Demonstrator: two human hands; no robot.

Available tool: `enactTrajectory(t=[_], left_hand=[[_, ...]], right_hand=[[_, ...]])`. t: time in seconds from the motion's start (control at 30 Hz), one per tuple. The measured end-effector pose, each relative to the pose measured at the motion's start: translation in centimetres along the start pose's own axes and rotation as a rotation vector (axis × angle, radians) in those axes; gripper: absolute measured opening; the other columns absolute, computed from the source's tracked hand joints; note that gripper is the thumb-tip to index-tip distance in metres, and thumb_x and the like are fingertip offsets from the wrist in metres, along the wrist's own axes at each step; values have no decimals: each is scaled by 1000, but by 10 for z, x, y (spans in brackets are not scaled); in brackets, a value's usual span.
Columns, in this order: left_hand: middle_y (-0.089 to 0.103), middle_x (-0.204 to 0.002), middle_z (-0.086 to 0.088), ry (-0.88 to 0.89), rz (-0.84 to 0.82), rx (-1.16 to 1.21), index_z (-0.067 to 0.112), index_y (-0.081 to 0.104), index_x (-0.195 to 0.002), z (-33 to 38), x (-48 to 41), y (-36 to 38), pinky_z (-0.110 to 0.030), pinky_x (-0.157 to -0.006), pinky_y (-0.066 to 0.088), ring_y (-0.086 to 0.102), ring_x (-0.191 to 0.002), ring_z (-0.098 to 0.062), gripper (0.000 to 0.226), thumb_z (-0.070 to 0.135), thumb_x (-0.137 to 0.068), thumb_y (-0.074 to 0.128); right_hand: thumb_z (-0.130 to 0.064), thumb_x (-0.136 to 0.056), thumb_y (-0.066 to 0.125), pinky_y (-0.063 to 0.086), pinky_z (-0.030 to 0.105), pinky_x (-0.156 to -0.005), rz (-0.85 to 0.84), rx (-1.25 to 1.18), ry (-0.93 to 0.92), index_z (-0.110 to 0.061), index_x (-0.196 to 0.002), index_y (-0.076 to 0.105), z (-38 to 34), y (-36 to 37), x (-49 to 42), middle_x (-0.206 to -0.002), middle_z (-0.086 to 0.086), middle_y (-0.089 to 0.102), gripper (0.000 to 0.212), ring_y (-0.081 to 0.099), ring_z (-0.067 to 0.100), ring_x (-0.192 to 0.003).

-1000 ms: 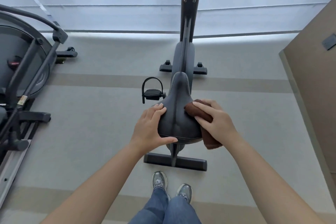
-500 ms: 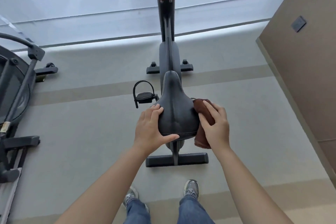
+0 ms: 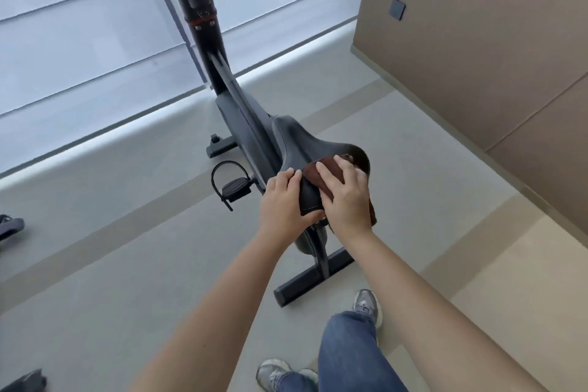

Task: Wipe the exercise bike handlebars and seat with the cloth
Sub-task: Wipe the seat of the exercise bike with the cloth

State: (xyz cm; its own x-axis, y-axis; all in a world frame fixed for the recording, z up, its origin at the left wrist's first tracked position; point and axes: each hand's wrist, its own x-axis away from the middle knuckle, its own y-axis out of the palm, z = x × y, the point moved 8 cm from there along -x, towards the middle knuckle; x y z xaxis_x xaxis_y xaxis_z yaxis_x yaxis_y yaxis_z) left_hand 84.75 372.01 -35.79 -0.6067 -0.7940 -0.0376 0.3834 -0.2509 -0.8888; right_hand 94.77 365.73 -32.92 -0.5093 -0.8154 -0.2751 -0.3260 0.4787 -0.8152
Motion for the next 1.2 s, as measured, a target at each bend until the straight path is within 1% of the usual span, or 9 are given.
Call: enactTrajectory(t=[0.13, 0.27, 0.33, 0.5, 0.73, 0.87, 1.0, 1.1, 1.2], left_hand=[[38, -137, -1, 73, -49, 18, 16, 34, -138, -6, -1, -3, -35, -101, 32, 28, -124, -21, 85, 47, -69, 72], [48, -125, -1, 142, -15, 40, 15, 46, -130, -12, -15, -12, -30, -92, 34, 39, -114, -21, 69, 51, -74, 66], [48, -127, -3, 171, -30, -17, 15, 44, -132, -16, -32, -17, -32, -94, 33, 41, -115, -22, 64, 52, -81, 57], [25, -150, -2, 268, -180, -185, 22, 28, -143, -28, -77, -17, -37, -110, 11, 17, -137, -20, 69, 57, -85, 45], [8, -155, 3, 543, -355, -450, 27, 17, -144, -30, -102, -5, -40, -112, -2, 0, -141, -17, 72, 64, -84, 29], [8, -155, 3, 635, -406, -513, 29, 17, -145, -23, -115, -2, -41, -112, -2, -1, -141, -18, 83, 73, -74, 19], [22, -152, -1, 646, -417, -402, 25, 29, -142, -16, -121, -3, -42, -112, 9, 12, -140, -21, 91, 77, -67, 27], [32, -147, -5, 653, -399, -318, 22, 38, -138, -15, -121, -3, -44, -110, 19, 21, -138, -26, 94, 81, -66, 24], [41, -141, -9, 670, -390, -273, 18, 45, -133, -15, -122, -2, -49, -104, 29, 31, -133, -31, 95, 82, -68, 20]], right_hand=[[-11, -83, 63, 48, 54, -86, -26, 42, -53, -14, -117, 62, -2, -3, -7, -124, 20, 56, 34, 51, 43, -101], [-21, -89, 53, 40, 47, -91, -142, 113, 29, -22, -126, 55, 4, 14, -38, -135, 12, 47, 36, 43, 38, -107], [-24, -91, 49, 37, 44, -93, -213, 153, 38, -26, -130, 49, 3, 24, -59, -135, 10, 44, 39, 40, 36, -110], [-26, -89, 53, 38, 41, -95, -339, 73, 51, -31, -128, 50, 8, 31, -89, -131, 4, 48, 40, 44, 34, -107], [-13, -76, 70, 50, 46, -81, -63, -28, -1, -21, -110, 67, 19, -1, -45, -120, 10, 61, 35, 56, 38, -96], [-24, -85, 60, 44, 39, -86, -116, 7, 226, -29, -119, 59, 45, 10, -80, -126, 4, 54, 34, 48, 33, -101], [-28, -88, 55, 43, 38, -87, -163, 31, 342, -32, -122, 54, 53, 16, -87, -125, 4, 51, 35, 45, 32, -102], [-23, -85, 59, 46, 40, -83, -6, 30, 319, -29, -119, 58, 38, 4, -56, -128, 3, 52, 35, 47, 31, -104], [-16, -81, 66, 43, 36, -91, 160, -118, 367, -23, -116, 63, 46, -9, -32, -126, 7, 55, 35, 50, 31, -109]])
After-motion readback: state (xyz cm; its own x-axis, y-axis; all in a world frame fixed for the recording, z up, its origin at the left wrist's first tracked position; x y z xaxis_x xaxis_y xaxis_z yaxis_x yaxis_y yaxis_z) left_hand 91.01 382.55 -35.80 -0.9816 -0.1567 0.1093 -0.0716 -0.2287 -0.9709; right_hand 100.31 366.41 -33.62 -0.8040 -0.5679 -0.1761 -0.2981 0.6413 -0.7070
